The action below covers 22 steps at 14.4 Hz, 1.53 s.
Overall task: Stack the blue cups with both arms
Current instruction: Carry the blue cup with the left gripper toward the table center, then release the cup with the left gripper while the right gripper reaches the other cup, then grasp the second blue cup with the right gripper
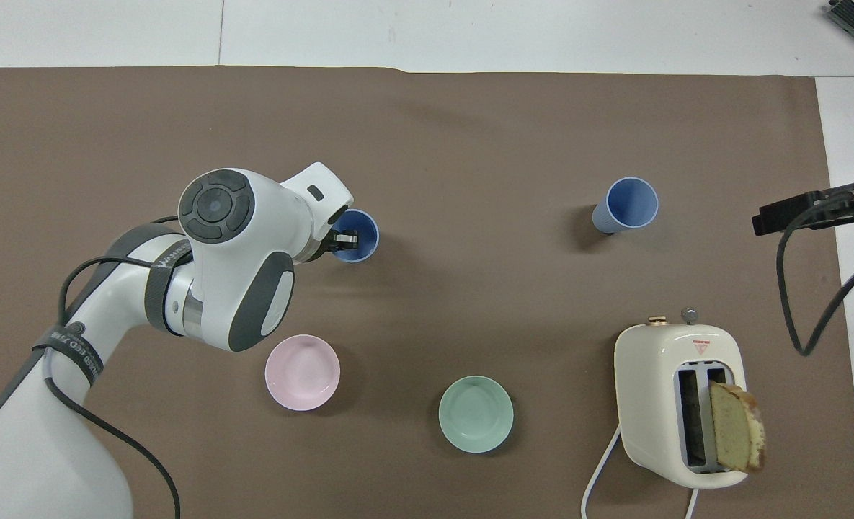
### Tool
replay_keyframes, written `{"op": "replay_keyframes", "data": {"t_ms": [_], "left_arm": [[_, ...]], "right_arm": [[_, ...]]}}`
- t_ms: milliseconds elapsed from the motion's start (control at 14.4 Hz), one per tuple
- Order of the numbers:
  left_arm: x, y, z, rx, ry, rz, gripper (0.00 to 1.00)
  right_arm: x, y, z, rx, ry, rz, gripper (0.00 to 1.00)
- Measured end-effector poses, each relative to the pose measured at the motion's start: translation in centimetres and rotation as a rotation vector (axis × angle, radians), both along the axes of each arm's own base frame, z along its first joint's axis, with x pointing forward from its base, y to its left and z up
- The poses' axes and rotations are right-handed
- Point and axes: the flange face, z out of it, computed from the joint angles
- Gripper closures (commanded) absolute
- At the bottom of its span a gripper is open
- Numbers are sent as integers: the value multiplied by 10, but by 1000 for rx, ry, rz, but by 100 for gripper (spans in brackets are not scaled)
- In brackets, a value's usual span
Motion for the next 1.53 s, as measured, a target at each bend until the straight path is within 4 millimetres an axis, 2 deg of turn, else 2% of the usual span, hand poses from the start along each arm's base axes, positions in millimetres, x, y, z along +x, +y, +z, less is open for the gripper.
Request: {"op": "replay_keyframes", "data": {"t_ms": [208,347,486,625,833,972,1111,1181,1250,1319,1528], "left_arm": [[6,7,14,-5,-16,13,0],[11,27,46,-12,-26,41,0],[12,63,88,-15,-30,76,0],[11,119,126,7,-35,71,0],[10,199,165,60,1,102,0],[10,237,196,82,15,84,0],[8,263,223,90,18,75,0],[6,272,236,92,25,67,0],[2,276,247,94,35,55,0],[0,278,254,96,42,44,0],[-2,277,257,97,52,34,0]], "right_arm": [[1,0,-19,0,4,-1,0],[7,0,-41,0,-11,-1,0],[14,2,-71,0,-9,1,0],[26,4,-116,0,10,4,0],[54,17,-189,-1,-24,15,0],[66,22,-228,-1,-28,-6,0],[73,22,-251,-1,-31,-23,0],[75,22,-259,-2,-30,-25,22],[76,22,-265,-2,-26,-26,71],[76,22,-268,-2,-21,-27,100],[76,22,-269,-2,-20,-27,100]]}}
